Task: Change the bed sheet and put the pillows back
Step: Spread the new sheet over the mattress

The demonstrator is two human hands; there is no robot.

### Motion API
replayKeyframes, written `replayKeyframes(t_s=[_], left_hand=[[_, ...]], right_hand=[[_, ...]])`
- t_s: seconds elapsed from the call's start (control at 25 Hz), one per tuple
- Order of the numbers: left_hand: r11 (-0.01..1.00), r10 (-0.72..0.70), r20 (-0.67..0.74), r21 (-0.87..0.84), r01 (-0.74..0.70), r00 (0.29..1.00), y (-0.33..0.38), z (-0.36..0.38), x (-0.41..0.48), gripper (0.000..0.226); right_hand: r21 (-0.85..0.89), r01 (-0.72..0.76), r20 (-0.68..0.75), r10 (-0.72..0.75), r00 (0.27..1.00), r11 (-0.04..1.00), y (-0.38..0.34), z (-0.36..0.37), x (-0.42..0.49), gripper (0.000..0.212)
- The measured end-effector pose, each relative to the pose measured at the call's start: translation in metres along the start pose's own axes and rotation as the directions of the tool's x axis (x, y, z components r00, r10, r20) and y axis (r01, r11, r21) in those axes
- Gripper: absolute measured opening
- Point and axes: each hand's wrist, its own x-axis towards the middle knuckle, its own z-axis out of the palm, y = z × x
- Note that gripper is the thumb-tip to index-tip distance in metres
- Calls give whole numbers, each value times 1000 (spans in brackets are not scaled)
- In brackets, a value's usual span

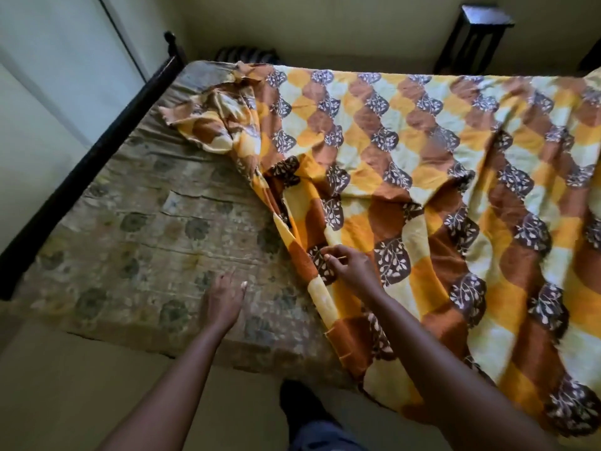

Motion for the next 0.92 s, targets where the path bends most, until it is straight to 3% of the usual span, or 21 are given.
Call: replayKeyframes(t_s=[0.16,0.32,0.44,0.48,0.6,0.72,0.8,0.84,0.92], left_hand=[[995,-102,-39,-10,102,994,-45,-9,116,54],[996,-94,-23,11,94,995,-93,2,245,59],[997,-67,-52,-33,65,996,-121,26,308,89],[999,-45,-69,24,47,997,-131,37,325,98],[966,6,-120,258,25,993,-144,54,350,79],[955,3,-161,293,45,987,-145,64,353,65],[953,15,-185,301,42,983,-144,66,350,64],[955,11,-179,295,43,984,-145,66,351,64],[956,4,-155,292,42,988,-148,68,353,63]], right_hand=[[121,2,26,-5,1000,993,-51,22,139,25],[239,-122,83,105,991,963,-87,79,319,31],[225,-197,74,185,980,954,-95,119,413,40],[197,-203,55,196,979,959,-94,132,443,45],[78,-268,19,267,963,960,-89,164,511,59],[253,-367,44,369,929,895,-97,188,556,63],[275,-276,-54,302,952,921,-110,206,573,58],[195,-194,-95,215,972,961,-121,218,578,56],[-199,81,-31,-89,996,977,-149,246,571,58]])
